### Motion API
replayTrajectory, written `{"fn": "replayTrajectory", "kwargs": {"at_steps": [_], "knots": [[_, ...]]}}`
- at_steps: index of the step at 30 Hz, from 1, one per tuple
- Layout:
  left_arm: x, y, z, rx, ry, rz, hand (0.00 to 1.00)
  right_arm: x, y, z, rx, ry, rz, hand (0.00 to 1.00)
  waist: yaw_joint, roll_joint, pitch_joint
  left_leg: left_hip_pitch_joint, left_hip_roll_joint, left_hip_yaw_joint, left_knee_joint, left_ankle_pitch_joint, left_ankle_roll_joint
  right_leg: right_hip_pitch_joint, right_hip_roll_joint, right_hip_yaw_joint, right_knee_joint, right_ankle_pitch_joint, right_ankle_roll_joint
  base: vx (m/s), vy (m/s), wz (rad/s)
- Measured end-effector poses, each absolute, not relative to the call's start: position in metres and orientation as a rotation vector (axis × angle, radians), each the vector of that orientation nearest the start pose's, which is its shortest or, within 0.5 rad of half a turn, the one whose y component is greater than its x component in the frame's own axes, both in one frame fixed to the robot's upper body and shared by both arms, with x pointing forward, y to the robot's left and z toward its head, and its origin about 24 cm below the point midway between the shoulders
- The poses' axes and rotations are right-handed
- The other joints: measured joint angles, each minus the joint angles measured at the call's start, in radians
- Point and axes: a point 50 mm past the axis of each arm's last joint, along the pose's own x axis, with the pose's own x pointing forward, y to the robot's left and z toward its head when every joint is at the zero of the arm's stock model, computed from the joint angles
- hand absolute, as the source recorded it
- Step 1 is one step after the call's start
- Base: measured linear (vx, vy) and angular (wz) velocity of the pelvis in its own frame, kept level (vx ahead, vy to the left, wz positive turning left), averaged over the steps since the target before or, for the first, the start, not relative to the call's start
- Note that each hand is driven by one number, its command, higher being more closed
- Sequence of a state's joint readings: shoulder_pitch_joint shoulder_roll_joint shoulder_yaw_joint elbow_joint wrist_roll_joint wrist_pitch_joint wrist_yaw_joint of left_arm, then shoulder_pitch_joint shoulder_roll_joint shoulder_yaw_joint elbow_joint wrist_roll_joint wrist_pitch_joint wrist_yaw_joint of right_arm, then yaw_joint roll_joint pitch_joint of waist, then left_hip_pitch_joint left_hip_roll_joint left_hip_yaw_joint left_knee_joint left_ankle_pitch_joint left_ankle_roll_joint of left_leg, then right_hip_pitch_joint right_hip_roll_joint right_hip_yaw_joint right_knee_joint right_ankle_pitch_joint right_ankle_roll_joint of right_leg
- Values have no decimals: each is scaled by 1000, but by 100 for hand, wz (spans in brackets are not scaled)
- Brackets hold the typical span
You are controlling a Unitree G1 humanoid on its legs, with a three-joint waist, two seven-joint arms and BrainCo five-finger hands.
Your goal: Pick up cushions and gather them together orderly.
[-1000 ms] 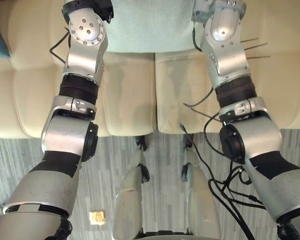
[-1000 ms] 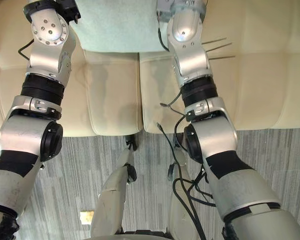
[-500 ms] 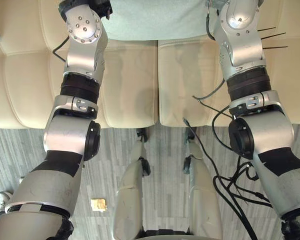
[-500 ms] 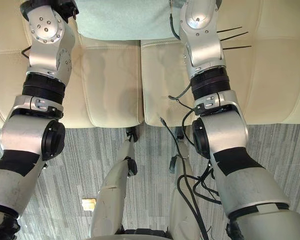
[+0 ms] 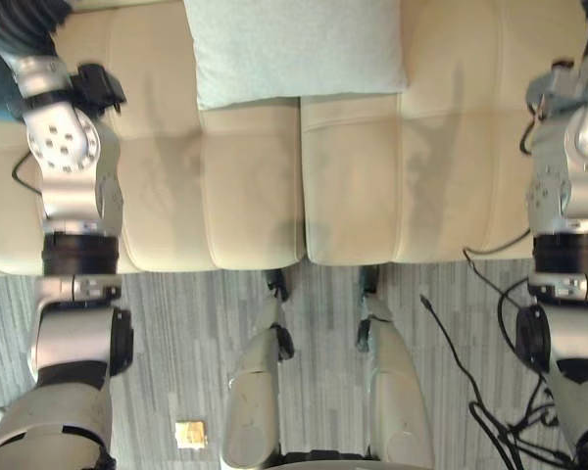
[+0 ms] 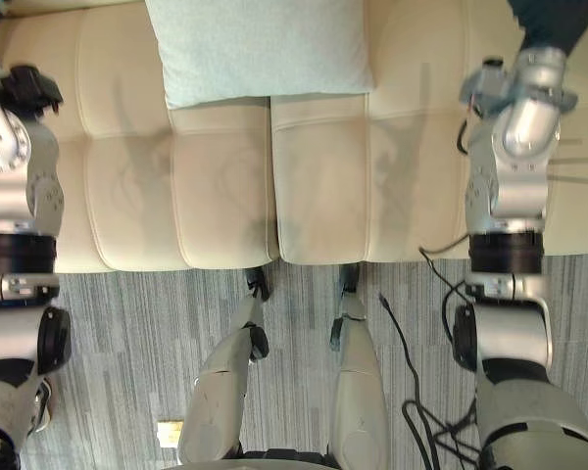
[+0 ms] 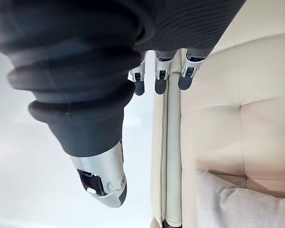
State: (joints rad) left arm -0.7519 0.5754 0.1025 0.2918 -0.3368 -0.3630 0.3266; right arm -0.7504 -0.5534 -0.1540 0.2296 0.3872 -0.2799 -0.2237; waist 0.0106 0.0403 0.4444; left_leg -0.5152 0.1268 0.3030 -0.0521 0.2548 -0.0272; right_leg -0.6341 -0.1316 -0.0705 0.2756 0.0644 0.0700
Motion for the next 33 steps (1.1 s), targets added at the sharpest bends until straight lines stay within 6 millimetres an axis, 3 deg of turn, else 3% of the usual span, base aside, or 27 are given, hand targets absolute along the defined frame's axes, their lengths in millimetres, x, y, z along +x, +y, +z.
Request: {"fn": "replayTrajectory", "kwargs": {"at_steps": [3,4,5,6,8,9,11,14,18,22,26,33], "knots": [[314,250,165,-57,-572,347,0,312,-259,177,30,-561,-285,0,1,-3,-72,48,0,-2,14,-36,-8,57,-5,-8,2,-36,2,69,-82,7],[309,248,143,-68,-506,343,0,308,-258,159,29,-502,-281,0,1,-3,-73,68,-1,-3,17,-42,-13,77,-5,-9,3,-41,2,110,-79,5],[295,241,102,-85,-373,327,0,297,-254,123,9,-385,-272,0,1,-4,-87,98,-1,-3,22,-54,-14,110,-6,-10,3,-54,2,80,-65,4],[287,236,83,-90,-308,314,0,290,-253,105,2,-328,-267,0,2,-5,-95,113,-2,-4,22,-60,-16,126,-7,-11,3,-64,4,117,-72,7],[253,224,14,-78,-41,272,0,266,-245,38,-51,-74,-232,0,0,-7,-150,160,-7,-14,19,-73,-22,182,-5,-18,-9,-82,7,157,-75,8],[247,223,3,-72,9,269,0,261,-245,26,-61,-24,-230,0,0,-6,-161,172,-8,-17,19,-76,-25,197,-5,-22,-15,-87,8,135,-46,11],[214,227,-44,-51,224,271,0,232,-245,-24,-104,200,-217,0,-5,-8,-211,224,-8,-31,16,-88,-30,267,-3,-40,-43,-95,10,135,-37,13],[178,232,-84,24,451,246,0,200,-248,-66,-140,414,-202,0,-6,-14,-252,302,-12,-31,-9,-96,-32,348,3,-44,-80,-100,15,104,-23,-2],[133,235,-120,108,700,200,0,162,-251,-101,-182,626,-174,0,-28,-15,-300,380,-24,-44,-42,-100,-35,434,-1,-55,-124,-107,26,87,27,3],[115,235,-133,153,810,158,0,136,-251,-119,-194,762,-165,0,-31,-22,-319,433,-25,-34,-46,-123,-42,497,1,-47,-167,-102,32,39,30,-4],[105,235,-137,167,853,151,0,127,-251,-125,-186,808,-170,0,-40,-23,-356,451,-23,-8,-50,-139,-45,509,9,-11,-192,-102,32,42,13,-23],[113,232,-136,167,840,139,0,137,-245,-125,-150,795,-178,0,-50,-24,-356,487,-21,121,-42,-173,-53,467,29,136,-204,-63,40,52,5,-58]]}}
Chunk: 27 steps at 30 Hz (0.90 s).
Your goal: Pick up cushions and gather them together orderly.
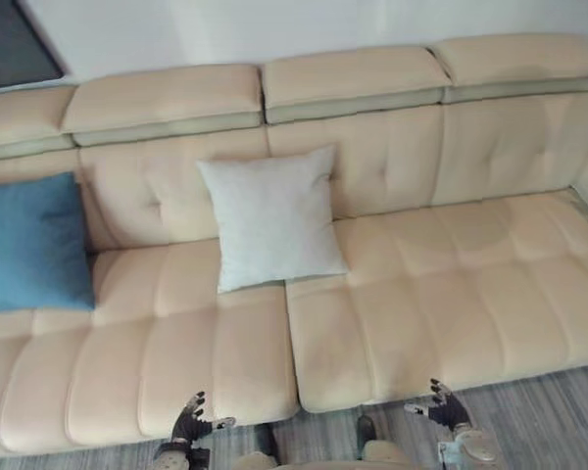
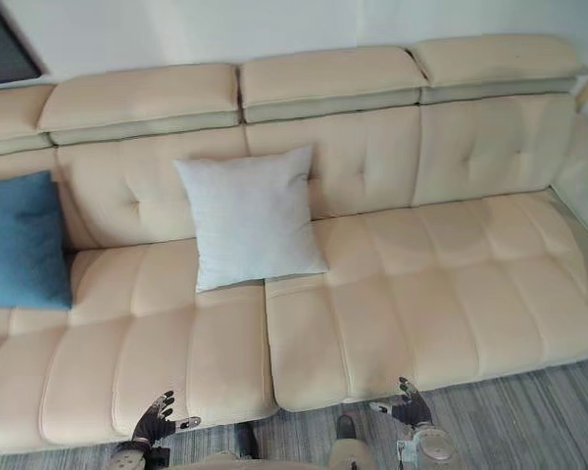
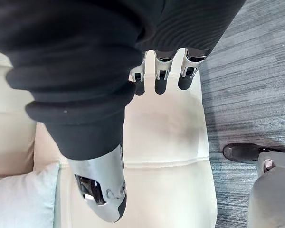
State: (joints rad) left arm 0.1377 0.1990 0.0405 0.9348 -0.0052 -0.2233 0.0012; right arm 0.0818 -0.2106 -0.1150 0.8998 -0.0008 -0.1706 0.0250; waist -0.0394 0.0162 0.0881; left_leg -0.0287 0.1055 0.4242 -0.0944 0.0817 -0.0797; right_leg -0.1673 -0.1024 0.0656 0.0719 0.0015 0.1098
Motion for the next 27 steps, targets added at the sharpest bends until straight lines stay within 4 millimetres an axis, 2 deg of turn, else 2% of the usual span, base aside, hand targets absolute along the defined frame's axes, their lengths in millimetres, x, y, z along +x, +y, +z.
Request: {"fn": "replayTrajectory", "kwargs": {"at_steps": [2,3,4,5,6,7,8,9,10,11,12,14,15,16,17,18,19,20,21,22,23,24,25,26,27], "knots": [[121,232,-134,171,817,138,0,152,-241,-120,-137,752,-173,0,-1,-9,11,-23,10,106,37,-32,0,-70,14,74,-8,48,-9,36,1,-131],[123,232,-133,171,811,137,0,156,-240,-119,-136,744,-169,0,-1,-10,13,-28,22,131,53,-44,-4,-86,15,53,-11,63,-17,20,-42,-146],[127,232,-131,174,798,138,0,162,-237,-117,-138,727,-157,0,-2,-13,20,-33,45,188,95,-69,-3,-104,4,-88,-15,63,-82,38,-64,-146],[135,229,-129,169,773,130,0,167,-239,-113,-144,709,-156,0,-11,1,32,-35,80,245,158,-103,-4,-111,-48,-341,24,15,-188,64,-60,-149],[136,229,-128,170,766,130,0,168,-238,-113,-144,706,-152,0,-11,4,32,-34,98,272,184,-116,-3,-113,-72,-438,47,-3,-216,142,-45,-150],[137,232,-126,177,759,133,0,170,-235,-113,-147,703,-137,0,-9,3,31,-30,132,323,235,-138,-6,-116,-131,-632,118,-12,-264,142,-50,-138],[140,235,-124,185,747,140,0,170,-231,-114,-153,705,-118,0,-6,-8,31,-17,149,355,266,-151,-26,-127,-169,-743,189,20,-262,225,-194,-195],[140,235,-124,180,749,146,0,172,-231,-113,-159,696,-111,0,-8,-6,38,28,174,403,284,-166,-48,-142,-164,-804,244,10,-250,186,-210,-170],[140,235,-124,180,750,145,0,171,-232,-112,-162,696,-114,0,-11,-4,40,51,175,418,282,-170,-54,-142,-152,-784,244,-3,-229,214,-254,-201],[140,231,-125,170,750,137,0,170,-235,-112,-172,698,-116,0,-11,4,46,108,180,467,283,-194,-88,-145,-119,-705,248,-42,-168,162,-168,-176],[142,228,-125,162,746,135,0,172,-238,-111,-182,694,-116,0,-11,19,52,142,203,501,311,-214,-116,-161,-87,-655,271,-62,-169,160,-157,-176],[145,227,-124,161,739,135,0,171,-236,-112,-180,698,-112,0,-23,15,55,155,245,511,414,-218,-118,-174,-63,-603,294,-108,-166,136,-129,-116],[147,226,-124,157,732,134,0,169,-235,-113,-189,706,-99,0,-26,15,55,146,307,490,548,-212,-87,-169,-24,-558,283,-115,-171,191,-174,-117],[151,224,-123,149,723,135,0,171,-233,-112,-206,706,-74,0,-39,27,56,120,362,450,653,-194,-15,-158,28,-514,250,-109,-182,202,-179,-91],[156,223,-120,141,703,144,0,174,-228,-112,-216,704,-51,0,-58,29,58,87,371,381,695,-175,6,-153,57,-496,213,-82,-203,194,-172,-73],[171,219,-111,111,629,172,0,186,-219,-109,-233,680,-5,0,-35,10,72,48,268,141,782,-283,-45,-151,93,-434,134,-28,-216,119,-110,-74],[170,219,-110,103,616,186,0,193,-219,-105,-245,662,3,0,-9,4,78,52,200,50,800,-353,-58,-146,127,-374,107,-1,-222,79,-96,-134],[165,221,-112,89,624,206,0,201,-213,-102,-248,641,26,0,24,5,81,60,130,-32,813,-425,-42,-137,183,-261,70,30,-225,39,-8,-203],[153,226,-119,75,679,252,0,221,-201,-91,-232,571,46,0,62,12,107,53,1,-158,803,-543,72,-75,267,-117,10,70,-236,39,6,-189],[151,228,-119,76,686,265,0,227,-196,-87,-225,549,55,0,67,6,115,29,-41,-192,803,-561,104,-45,287,-65,-14,82,-242,39,45,-169],[144,231,-121,77,702,279,0,235,-190,-82,-216,515,64,0,80,-4,123,-50,-121,-258,796,-568,118,2,298,28,-64,95,-238,-2,33,-98],[145,231,-120,78,696,281,0,240,-188,-79,-215,498,63,0,89,-13,126,-94,-160,-295,773,-563,117,15,294,56,-75,96,-241,-87,13,-131],[148,231,-117,79,674,289,0,245,-186,-75,-208,481,55,0,111,-26,137,-165,-200,-358,691,-545,91,19,282,92,-73,96,-243,-119,-13,-150],[147,232,-116,75,667,301,0,246,-183,-75,-204,474,49,0,124,-17,135,-199,-189,-413,580,-512,55,21,284,95,-73,91,-244,-119,-21,-153],[145,232,-117,74,673,303,0,244,-183,-76,-201,476,44,0,130,-1,129,-202,-156,-379,559,-452,72,23,295,90,-72,73,-237,19,-13,-156]]}}
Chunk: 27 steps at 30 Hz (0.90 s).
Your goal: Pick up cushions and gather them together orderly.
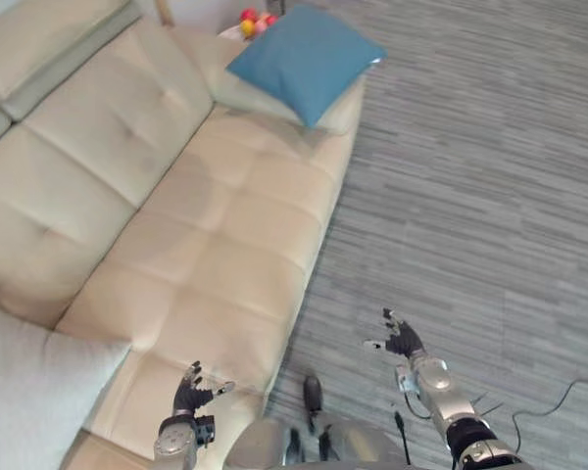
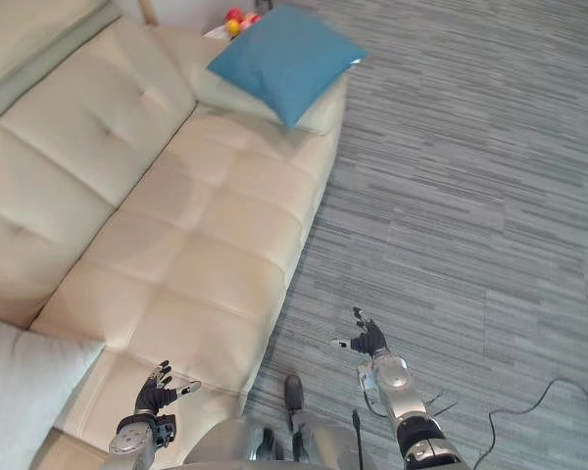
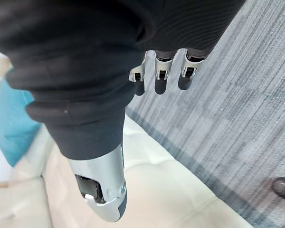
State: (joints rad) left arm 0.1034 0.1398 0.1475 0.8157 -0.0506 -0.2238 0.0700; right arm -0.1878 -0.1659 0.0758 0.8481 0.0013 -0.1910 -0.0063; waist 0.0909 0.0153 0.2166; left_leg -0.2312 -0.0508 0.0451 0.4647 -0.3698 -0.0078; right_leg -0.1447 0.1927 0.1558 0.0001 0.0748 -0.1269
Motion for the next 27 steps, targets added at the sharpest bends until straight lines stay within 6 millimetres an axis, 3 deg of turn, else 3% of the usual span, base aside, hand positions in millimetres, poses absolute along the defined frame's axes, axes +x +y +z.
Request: {"fn": "replayTrajectory", "kwargs": {"at_steps": [1,2,4,6,7,8,11,12,13,14,15,16,17,18,21,22,23,24,25,27], "knots": [[141,227,-120,50,686,305,0,242,-184,-77,-203,486,34,0,26,36,-11,5,49,64,-30,49,79,-55,11,-58,166,-68,-16,151,11,-146],[141,226,-121,38,692,310,0,238,-185,-81,-202,500,28,0,27,32,-9,48,45,123,-49,51,75,-102,-28,-80,359,-161,41,222,30,-129],[136,218,-125,19,714,300,0,225,-193,-89,-195,544,-1,0,-3,30,-14,89,31,169,-45,48,92,-94,-94,-110,435,-283,95,237,68,-59],[132,212,-127,33,728,260,0,215,-192,-96,-185,579,-5,0,-28,30,-34,132,15,182,-109,46,94,-136,-116,-124,560,-325,209,241,61,-42],[134,209,-127,35,726,243,0,213,-192,-97,-185,589,-5,0,-37,25,-30,157,19,203,-118,55,104,-172,-151,-184,680,-323,237,285,-10,-31],[135,205,-128,38,727,222,0,208,-194,-100,-185,606,-9,0,-51,18,-30,188,23,208,-115,51,111,-188,-215,-273,774,-333,205,308,-37,-13],[143,197,-127,48,723,176,0,203,-197,-103,-185,621,-18,0,-53,22,-26,269,62,194,-133,38,100,-208,-325,-435,808,-379,121,421,-102,-13],[148,196,-125,52,713,168,0,205,-197,-102,-187,615,-17,0,-55,46,-22,296,113,167,-149,33,84,-233,-324,-475,713,-376,127,395,-152,-17],[150,197,-124,55,707,166,0,205,-197,-101,-186,614,-17,0,-55,49,-20,303,128,158,-154,35,79,-244,-323,-479,663,-364,137,393,-194,2],[153,198,-123,63,704,163,0,204,-197,-102,-186,615,-17,0,-58,48,-19,318,145,141,-166,43,58,-261,-323,-474,564,-318,159,421,-228,12],[155,201,-122,75,699,161,0,202,-197,-103,-185,620,-19,0,-66,28,-25,350,145,125,-188,48,11,-255,-321,-435,408,-205,173,455,-252,15],[153,203,-122,81,702,163,0,200,-197,-104,-183,624,-20,0,-73,15,-30,368,142,111,-192,41,-5,-247,-324,-415,332,-123,162,506,-302,18],[149,205,-125,88,723,165,0,195,-201,-105,-182,631,-35,0,-78,-3,-27,415,131,86,-200,8,-59,-240,-342,-389,321,8,135,500,-275,-5],[151,199,-127,74,733,157,0,198,-211,-102,-189,632,-66,0,-79,39,-29,434,171,56,-203,22,-90,-262,-316,-409,415,-43,107,474,-258,-3],[157,195,-126,67,719,153,0,198,-218,-101,-185,629,-94,0,-103,45,-34,414,191,-1,-139,83,-151,-260,-305,-428,473,-152,99,490,-271,-1],[159,193,-126,60,719,150,0,197,-219,-101,-183,634,-100,0,-103,45,-34,356,202,-28,-7,136,-160,-228,-291,-437,456,-178,95,517,-297,14],[158,190,-127,52,726,148,0,193,-220,-103,-189,647,-98,0,-103,48,-30,262,222,-38,205,248,-169,-162,-274,-446,396,-188,95,421,-227,16],[158,189,-127,48,727,147,0,190,-220,-105,-190,656,-96,0,-100,50,-25,213,246,-28,315,249,-170,-116,-262,-453,357,-188,94,393,-170,14],[155,189,-129,46,734,149,0,187,-220,-108,-179,673,-101,0,-83,50,-20,130,292,25,482,201,-107,-31,-236,-458,292,-196,81,396,-121,0],[150,189,-130,42,746,154,0,190,-219,-107,-150,664,-116,0,-58,42,-18,24,292,79,533,162,-66,67,-229,-456,217,-198,79,392,-80,-8]]}}
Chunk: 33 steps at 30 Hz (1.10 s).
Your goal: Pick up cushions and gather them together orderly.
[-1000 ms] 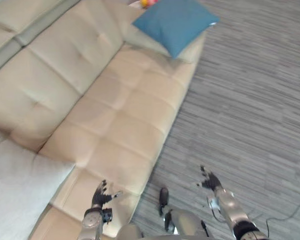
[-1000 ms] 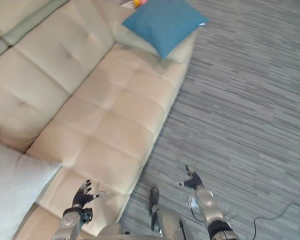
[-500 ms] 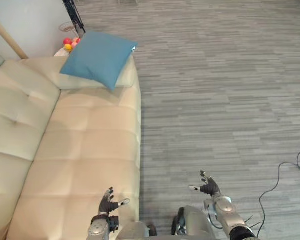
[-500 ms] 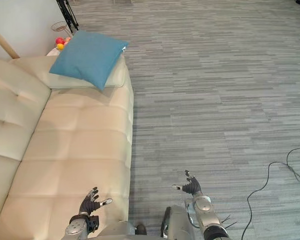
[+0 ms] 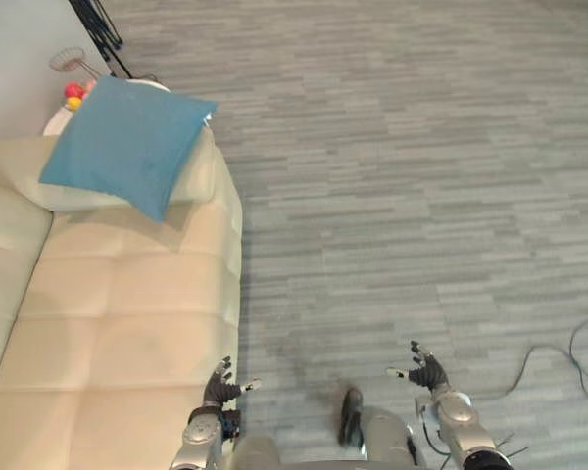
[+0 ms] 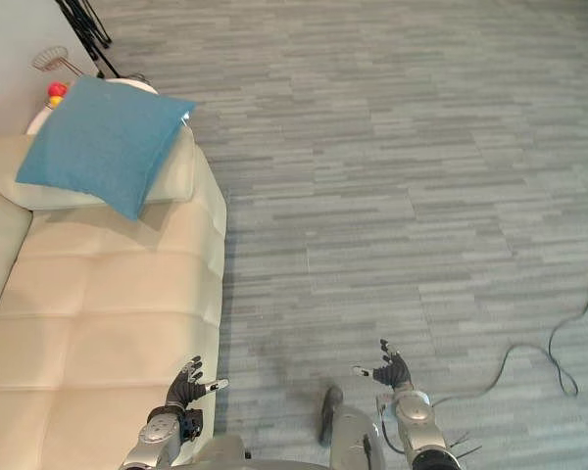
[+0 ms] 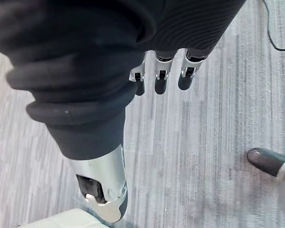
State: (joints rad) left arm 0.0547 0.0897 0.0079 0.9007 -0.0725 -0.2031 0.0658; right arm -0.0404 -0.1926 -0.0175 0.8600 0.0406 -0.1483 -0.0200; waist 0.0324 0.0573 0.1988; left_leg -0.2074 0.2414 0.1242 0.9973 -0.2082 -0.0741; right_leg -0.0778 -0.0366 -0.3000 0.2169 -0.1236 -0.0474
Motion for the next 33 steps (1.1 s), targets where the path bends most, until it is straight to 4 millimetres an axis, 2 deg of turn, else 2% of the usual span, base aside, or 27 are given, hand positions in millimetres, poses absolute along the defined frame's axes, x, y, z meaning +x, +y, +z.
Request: {"fn": "replayTrajectory", "kwargs": {"at_steps": [1,3,5,6,7,8,9,11,12,13,14,15,16,18,20,21,22,23,24,25,26,27,28,29,30,31,33], "knots": [[148,189,-131,35,749,160,0,196,-220,-103,-146,645,-120,0,14,-10,6,-69,-15,52,-76,-16,25,47,0,9,-53,9,14,361,8,-18],[147,190,-131,31,750,166,0,205,-219,-98,-147,619,-120,0,40,5,3,-142,-48,105,-257,-19,26,85,-4,26,-102,9,29,358,78,-27],[138,190,-135,15,775,187,0,212,-218,-94,-149,599,-114,0,47,14,-1,-163,-103,149,-617,54,-9,136,-17,32,-144,-16,78,429,185,-18],[135,191,-136,12,784,194,0,212,-217,-95,-147,603,-114,0,55,15,-2,-155,-109,151,-645,139,30,145,-18,34,-145,-28,95,472,225,-17],[132,195,-136,8,787,215,0,209,-209,-100,-135,623,-97,0,73,-14,-14,-133,-145,170,-644,117,102,165,-45,54,-141,-45,123,499,185,-8],[135,198,-135,9,777,226,0,208,-205,-101,-134,629,-82,0,83,-29,-23,-139,-160,172,-614,68,138,160,-68,55,-101,-59,144,694,274,-4],[134,196,-136,-2,783,228,0,206,-204,-103,-137,639,-77,0,89,-28,-22,-123,-163,174,-570,16,158,118,-97,71,54,-82,178,601,238,6],[133,196,-136,-1,788,230,0,206,-203,-104,-138,641,-74,0,87,-32,-21,-78,-179,176,-563,-21,167,54,-136,96,274,-90,199,442,195,19],[132,200,-136,21,789,222,0,201,-201,-107,-141,654,-68,0,63,-50,-12,23,-223,158,-561,-80,189,-72,-195,157,694,-39,253,407,147,40],[132,200,-136,23,790,219,0,200,-201,-107,-141,656,-68,0,60,-51,-12,33,-226,154,-560,-85,191,-81,-197,159,721,-39,248,710,189,71],[132,203,-135,36,790,216,0,195,-202,-109,-141,669,-71,0,43,-52,-12,99,-243,129,-563,-109,198,-132,-213,154,864,-62,201,493,58,71],[134,204,-134,40,783,218,0,195,-202,-110,-140,670,-72,0,33,-53,-12,153,-253,100,-587,-110,199,-186,-222,113,870,-88,157,579,60,74],[135,205,-133,41,776,218,0,195,-202,-109,-141,668,-73,0,32,-53,-12,170,-254,90,-599,-110,199,-205,-220,99,845,-95,147,466,14,61],[143,204,-130,35,755,218,0,192,-204,-110,-143,675,-75,0,29,-43,-7,228,-250,15,-646,-110,199,-244,-176,81,671,-109,139,417,-35,61],[153,203,-127,29,727,217,0,184,-207,-114,-145,695,-84,0,13,-35,-2,262,-237,-81,-675,-110,197,-266,-97,170,427,-107,150,415,-128,106],[156,202,-125,25,713,219,0,182,-209,-115,-140,700,-95,0,-3,-33,-1,267,-229,-122,-675,-117,178,-273,-64,245,300,-84,164,457,-200,145],[160,202,-122,27,697,226,0,179,-213,-115,-130,706,-118,0,-22,-35,-1,277,-223,-169,-666,-143,126,-265,-38,332,133,-8,182,574,-279,169],[162,203,-121,32,691,235,0,171,-214,-118,-123,724,-131,0,-17,-57,-5,296,-225,-214,-640,-180,66,-261,-46,370,43,118,174,503,-279,151],[160,203,-122,31,697,238,0,168,-216,-120,-125,733,-134,0,-18,-56,-2,299,-221,-241,-617,-194,45,-256,-51,363,64,173,180,605,-392,133],[157,196,-124,5,704,242,0,166,-221,-119,-132,736,-144,0,-16,-14,-11,262,-174,-290,-546,-183,3,-249,-41,280,131,122,134,487,-339,97],[157,196,-125,2,704,246,0,168,-220,-118,-129,730,-146,0,-13,-14,-11,252,-170,-291,-518,-166,-26,-246,-45,261,150,96,126,471,-316,98],[156,195,-125,-7,708,253,0,170,-221,-117,-121,722,-154,0,-14,-15,-10,228,-159,-281,-462,-133,-77,-226,-53,226,160,65,111,337,-244,104],[157,192,-125,-24,706,260,0,170,-222,-117,-114,721,-163,0,-16,-19,-7,164,-137,-237,-347,-60,-92,-172,-73,174,148,42,96,448,-309,149],[157,190,-126,-35,707,264,0,165,-220,-120,-103,733,-168,0,-16,-26,-1,119,-77,-119,-256,-74,-64,-83,-80,123,96,35,86,416,-279,148],[157,190,-126,-35,706,264,0,163,-221,-120,-93,735,-179,0,-15,-28,-1,103,-52,-66,-233,-87,-42,-41,-86,103,71,34,85,367,-199,149],[157,190,-125,-35,704,265,0,161,-223,-120,-76,730,-205,0,-11,-55,2,55,-25,46,-230,-106,-22,18,-110,50,31,34,85,242,-75,122],[162,187,-122,-27,682,239,0,168,-230,-113,-61,687,-249,0,-4,-49,-1,-19,-36,175,-401,-90,-15,49,-143,-30,1,28,96,202,23,111]]}}
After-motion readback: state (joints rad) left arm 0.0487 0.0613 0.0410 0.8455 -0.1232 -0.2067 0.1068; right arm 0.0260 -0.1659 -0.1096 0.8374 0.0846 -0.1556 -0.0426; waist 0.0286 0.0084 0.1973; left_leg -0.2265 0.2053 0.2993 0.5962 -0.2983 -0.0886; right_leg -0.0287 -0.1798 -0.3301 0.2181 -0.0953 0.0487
